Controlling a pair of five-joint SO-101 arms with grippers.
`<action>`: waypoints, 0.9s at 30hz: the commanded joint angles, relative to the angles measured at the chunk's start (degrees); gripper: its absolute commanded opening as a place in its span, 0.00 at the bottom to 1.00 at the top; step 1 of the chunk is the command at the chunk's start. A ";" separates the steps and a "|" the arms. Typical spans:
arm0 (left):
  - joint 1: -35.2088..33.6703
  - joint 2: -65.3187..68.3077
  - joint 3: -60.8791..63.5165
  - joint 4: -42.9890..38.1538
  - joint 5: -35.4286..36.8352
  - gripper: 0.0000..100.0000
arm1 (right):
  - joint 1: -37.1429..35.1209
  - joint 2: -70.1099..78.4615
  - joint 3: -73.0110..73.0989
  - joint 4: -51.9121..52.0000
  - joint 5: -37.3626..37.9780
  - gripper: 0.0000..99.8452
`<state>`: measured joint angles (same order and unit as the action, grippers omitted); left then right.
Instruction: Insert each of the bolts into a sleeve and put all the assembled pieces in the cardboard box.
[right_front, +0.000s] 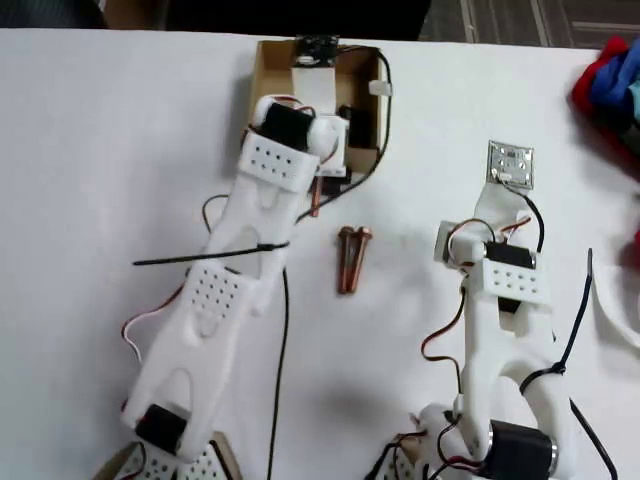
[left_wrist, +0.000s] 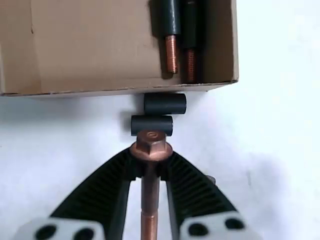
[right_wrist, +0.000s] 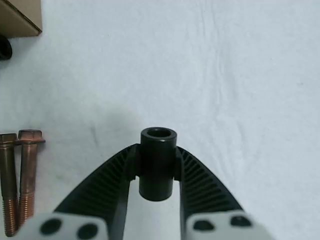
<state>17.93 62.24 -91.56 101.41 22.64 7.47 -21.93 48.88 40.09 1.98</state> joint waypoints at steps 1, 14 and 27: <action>1.85 -10.20 0.48 1.14 0.26 0.03 | 0.66 -0.13 -3.78 -0.13 -0.44 0.02; 7.74 -44.66 36.35 0.79 0.09 0.02 | 0.22 -0.13 -3.78 -3.56 -0.44 0.02; -2.55 -62.33 66.59 -16.79 0.09 0.02 | -9.45 -8.04 3.52 -11.74 -0.62 0.02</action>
<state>15.30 5.80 -27.21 86.73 22.81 0.53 -24.92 50.11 33.14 1.80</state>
